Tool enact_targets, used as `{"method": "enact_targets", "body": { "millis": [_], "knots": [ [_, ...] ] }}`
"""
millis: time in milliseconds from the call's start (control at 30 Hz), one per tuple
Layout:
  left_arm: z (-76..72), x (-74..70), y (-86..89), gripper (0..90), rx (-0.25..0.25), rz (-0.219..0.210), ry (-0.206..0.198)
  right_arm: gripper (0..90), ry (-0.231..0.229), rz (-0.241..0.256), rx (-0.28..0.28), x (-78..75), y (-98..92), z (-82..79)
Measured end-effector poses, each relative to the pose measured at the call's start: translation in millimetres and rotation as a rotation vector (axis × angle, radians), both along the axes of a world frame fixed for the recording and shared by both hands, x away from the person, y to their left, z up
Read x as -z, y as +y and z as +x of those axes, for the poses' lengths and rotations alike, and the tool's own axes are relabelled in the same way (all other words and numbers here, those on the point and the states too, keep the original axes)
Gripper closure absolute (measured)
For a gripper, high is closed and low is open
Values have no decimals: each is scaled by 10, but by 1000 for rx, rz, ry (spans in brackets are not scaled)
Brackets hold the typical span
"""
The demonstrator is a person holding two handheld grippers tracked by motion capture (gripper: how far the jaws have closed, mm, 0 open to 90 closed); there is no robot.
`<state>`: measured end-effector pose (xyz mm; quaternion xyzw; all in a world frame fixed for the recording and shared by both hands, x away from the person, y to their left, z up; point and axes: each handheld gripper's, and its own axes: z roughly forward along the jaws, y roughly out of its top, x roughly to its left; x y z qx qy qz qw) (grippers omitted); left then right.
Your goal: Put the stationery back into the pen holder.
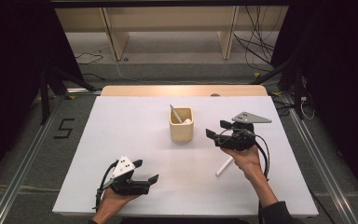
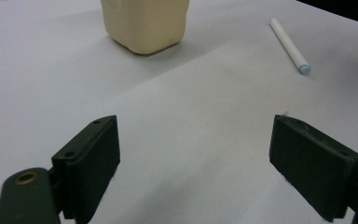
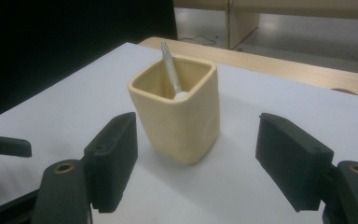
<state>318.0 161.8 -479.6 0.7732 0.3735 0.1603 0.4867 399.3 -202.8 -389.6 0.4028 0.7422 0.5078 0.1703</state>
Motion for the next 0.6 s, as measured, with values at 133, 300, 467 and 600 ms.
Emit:
{"method": "enact_targets", "body": {
  "millis": [133, 300, 467, 600],
  "knots": [
    [3, -6, -25, 159, -1, -1, 9, 295, -6, -6, 12, 56, -72, -97],
    [17, -9, -39, 159, -2, -5, 19, 294, -2, 2, 19, 127, -166, -196],
    [27, -19, -71, 159, 1, -5, 22, 292, 7, 22, 28, 211, -276, -309],
    [38, -23, -99, 159, 7, -1, 26, 292, 9, 34, 34, 267, -352, -386]
  ]
}}
